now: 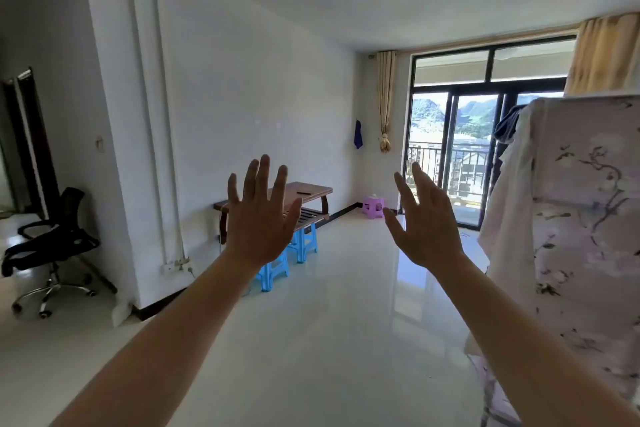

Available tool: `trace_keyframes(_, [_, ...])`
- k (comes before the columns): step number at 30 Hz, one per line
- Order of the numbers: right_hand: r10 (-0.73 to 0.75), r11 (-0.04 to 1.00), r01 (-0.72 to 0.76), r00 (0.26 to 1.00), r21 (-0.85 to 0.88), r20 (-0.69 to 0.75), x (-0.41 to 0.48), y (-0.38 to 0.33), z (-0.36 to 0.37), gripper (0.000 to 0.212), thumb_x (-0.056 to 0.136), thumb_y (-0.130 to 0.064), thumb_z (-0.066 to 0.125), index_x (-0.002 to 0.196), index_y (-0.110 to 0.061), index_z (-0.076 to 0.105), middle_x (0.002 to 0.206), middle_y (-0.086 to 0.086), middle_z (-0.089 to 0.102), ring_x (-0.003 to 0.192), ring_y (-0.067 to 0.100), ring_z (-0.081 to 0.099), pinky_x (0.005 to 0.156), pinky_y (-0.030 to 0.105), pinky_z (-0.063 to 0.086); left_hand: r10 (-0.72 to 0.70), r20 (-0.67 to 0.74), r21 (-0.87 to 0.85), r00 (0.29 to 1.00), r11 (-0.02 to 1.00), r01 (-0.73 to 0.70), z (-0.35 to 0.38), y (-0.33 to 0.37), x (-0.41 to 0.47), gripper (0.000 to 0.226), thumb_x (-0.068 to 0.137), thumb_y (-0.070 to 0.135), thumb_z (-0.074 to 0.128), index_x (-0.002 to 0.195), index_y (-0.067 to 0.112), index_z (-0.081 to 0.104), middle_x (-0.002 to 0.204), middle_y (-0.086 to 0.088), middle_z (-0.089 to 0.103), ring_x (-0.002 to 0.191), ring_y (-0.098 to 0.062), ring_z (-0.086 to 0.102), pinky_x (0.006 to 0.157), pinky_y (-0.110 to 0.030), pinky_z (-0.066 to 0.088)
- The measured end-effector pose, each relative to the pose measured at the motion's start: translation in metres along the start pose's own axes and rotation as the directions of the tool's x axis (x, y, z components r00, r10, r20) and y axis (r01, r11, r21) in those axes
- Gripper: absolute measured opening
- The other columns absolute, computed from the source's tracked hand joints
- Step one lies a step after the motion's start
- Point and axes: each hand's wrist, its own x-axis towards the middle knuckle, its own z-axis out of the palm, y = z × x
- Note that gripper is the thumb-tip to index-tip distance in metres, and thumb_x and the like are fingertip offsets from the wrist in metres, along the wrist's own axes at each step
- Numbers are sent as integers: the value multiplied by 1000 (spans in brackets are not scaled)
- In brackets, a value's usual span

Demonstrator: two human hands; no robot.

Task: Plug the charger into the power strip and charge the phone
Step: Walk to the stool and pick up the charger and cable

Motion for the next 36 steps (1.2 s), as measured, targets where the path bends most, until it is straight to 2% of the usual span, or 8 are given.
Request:
trace_keyframes(5, [33, 999, -33, 999, -6, 14, 31, 41, 78, 66, 97, -40, 55, 152, -9, 35, 163, 22, 20, 148, 39, 28, 115, 55, 30, -50, 67, -37, 997, 998, 52, 94, -1, 38, 67, 98, 54, 28, 153, 14, 30, 163, -20, 22, 149, -37, 22, 118, -63, 18])
trace_keyframes(11, [17, 1000, -16, 999, -4, 32, 98, 112, 202, 68, 97, -43, 54, 153, -11, 34, 163, 21, 20, 147, 39, 28, 116, 54, 31, 1, 141, -24, 990, 1000, 2, 225, -5, 114, 68, 98, 53, 26, 151, 11, 34, 161, -21, 26, 148, -38, 26, 116, -64, 21])
trace_keyframes(13, [27, 1000, -27, 999, -6, 47, 128, 129, 242, 67, 97, -45, 50, 153, -12, 33, 164, 20, 20, 148, 38, 27, 117, 53, 30, 5, 127, 6, 992, 1000, -6, 258, -16, 141, 66, 99, 51, 29, 151, 12, 35, 160, -22, 29, 147, -38, 29, 115, -65, 23])
trace_keyframes(18, [151, 984, -158, 985, 79, 87, 204, 132, 351, 67, 99, -48, 47, 154, -14, 29, 165, 17, 17, 149, 35, 25, 119, 51, 27, 63, 118, 68, 991, 995, -71, 333, -63, 199, 65, 100, 53, 29, 151, 14, 32, 160, -21, 29, 146, -39, 30, 115, -64, 22])
trace_keyframes(24, [97, 992, -110, 980, 68, 173, 282, 115, 509, 68, 98, -52, 42, 154, -15, 29, 165, 18, 19, 148, 36, 27, 117, 52, 30, -31, 114, 45, 993, 999, 26, 465, -137, 244, 66, 98, 54, 31, 151, 14, 32, 160, -19, 30, 146, -38, 30, 115, -63, 22])
trace_keyframes(29, [64, 996, -77, 967, 45, 247, 350, 115, 627, 65, 98, -49, 47, 150, -12, 36, 162, 20, 25, 145, 38, 31, 116, 51, 32, -96, 191, -34, 977, 994, 105, 582, -189, 296, 66, 99, 52, 29, 150, 10, 34, 158, -21, 34, 145, -38, 32, 113, -64, 28])
trace_keyframes(36, [91, 996, -94, 973, 5, 210, 441, 182, 746, 63, 98, -48, 46, 149, -13, 39, 161, 19, 27, 145, 36, 32, 116, 50, 32, -73, 238, -120, 969, 987, 104, 746, -193, 414, 66, 100, 54, 24, 153, 14, 26, 163, -16, 25, 150, -34, 22, 117, -59, 21])
